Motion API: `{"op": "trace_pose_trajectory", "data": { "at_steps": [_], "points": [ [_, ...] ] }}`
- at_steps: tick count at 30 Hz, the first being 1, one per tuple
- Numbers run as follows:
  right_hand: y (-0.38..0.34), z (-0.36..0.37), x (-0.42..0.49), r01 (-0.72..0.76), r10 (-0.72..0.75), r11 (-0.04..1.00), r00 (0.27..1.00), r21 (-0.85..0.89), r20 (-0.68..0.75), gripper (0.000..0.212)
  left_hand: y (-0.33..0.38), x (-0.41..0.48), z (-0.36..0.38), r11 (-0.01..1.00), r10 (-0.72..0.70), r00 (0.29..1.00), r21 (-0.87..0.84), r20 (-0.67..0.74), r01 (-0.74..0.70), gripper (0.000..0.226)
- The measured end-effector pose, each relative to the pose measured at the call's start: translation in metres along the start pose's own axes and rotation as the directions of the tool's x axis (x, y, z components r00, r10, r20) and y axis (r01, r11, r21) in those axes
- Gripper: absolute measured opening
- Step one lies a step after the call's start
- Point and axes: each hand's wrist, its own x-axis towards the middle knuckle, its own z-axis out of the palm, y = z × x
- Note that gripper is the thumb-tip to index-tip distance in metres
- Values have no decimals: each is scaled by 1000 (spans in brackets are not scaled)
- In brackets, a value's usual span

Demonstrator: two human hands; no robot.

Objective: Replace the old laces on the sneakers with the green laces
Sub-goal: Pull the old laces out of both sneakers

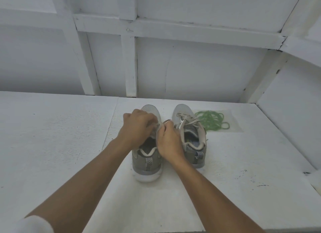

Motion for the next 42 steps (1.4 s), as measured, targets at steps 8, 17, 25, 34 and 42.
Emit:
{"op": "trace_pose_trajectory", "data": {
  "at_steps": [8,17,25,34,42],
  "points": [
    [2,2,1,13,-13,1000,1000,-14,-20,31,-5,4,-18,999,-46,995,-3,-88,46,13],
    [1,2,1,3,-3,1000,1000,-9,-16,30,-29,7,-37,978,-191,944,-133,-268,161,8],
    [2,3,1,-6,6,1000,1000,-4,-13,29,-48,3,-50,879,-449,782,-370,-432,300,11],
    [2,3,1,-3,3,1000,1000,3,-22,28,-57,-8,-51,855,-508,714,-383,-482,350,11],
    [3,4,1,9,-8,1000,999,7,-33,27,-61,-24,-40,800,-600,676,-333,-428,500,7]
  ]
}}
